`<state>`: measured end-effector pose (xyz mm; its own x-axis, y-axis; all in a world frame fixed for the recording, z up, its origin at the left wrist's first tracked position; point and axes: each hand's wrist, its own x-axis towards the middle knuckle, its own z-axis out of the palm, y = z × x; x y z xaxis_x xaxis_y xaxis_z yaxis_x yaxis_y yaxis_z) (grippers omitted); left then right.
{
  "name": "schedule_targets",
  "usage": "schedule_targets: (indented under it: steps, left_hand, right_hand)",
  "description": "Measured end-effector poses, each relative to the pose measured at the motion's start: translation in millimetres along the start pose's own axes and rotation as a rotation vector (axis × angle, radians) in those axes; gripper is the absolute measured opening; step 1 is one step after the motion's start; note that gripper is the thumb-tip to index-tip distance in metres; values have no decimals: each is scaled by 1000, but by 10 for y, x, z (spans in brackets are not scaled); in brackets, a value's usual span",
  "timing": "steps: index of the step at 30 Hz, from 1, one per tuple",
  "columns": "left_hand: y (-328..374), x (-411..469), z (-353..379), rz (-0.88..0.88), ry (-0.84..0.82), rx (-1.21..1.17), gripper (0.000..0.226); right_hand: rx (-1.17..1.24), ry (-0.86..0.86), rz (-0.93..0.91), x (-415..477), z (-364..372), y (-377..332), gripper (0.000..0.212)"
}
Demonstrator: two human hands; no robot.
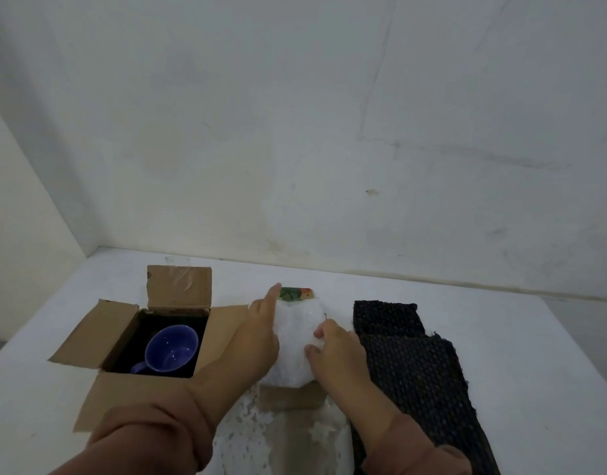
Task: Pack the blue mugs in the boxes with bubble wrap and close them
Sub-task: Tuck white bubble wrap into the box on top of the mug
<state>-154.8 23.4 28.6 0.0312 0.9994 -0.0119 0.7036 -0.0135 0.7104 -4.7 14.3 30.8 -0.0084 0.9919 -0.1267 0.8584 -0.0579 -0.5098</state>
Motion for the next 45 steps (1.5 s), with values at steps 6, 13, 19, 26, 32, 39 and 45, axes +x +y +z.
schedule_targets:
  steps: [6,13,19,26,32,39,45]
  left_hand:
    - [-136,-73,-71,363,122,701,34]
    - [-51,-35,-119,286,-304,825,58]
    - [43,58,-34,260,-387,965,60]
    - [187,81,79,205,-431,1062,63]
    - [126,23,29,180,-429,898,77]
    - [120,91,11,146,-564,958,88]
    - [129,92,99,177,-532,1095,90]
  right_hand:
    - [-334,-12,-122,-66,-65,-12,33]
    - [-584,-384,-327,158,-208,-49,74]
    - [-785,-558,-342,322,-237,-124,86]
    - [-809,-508,-328,294,-7,-130,74]
    - [-659,-632,-277,350,-270,-167,75]
    - [-857,-555,-300,292,-69,-131,75]
    - [-829,-537,-287,306,-4,-164,78]
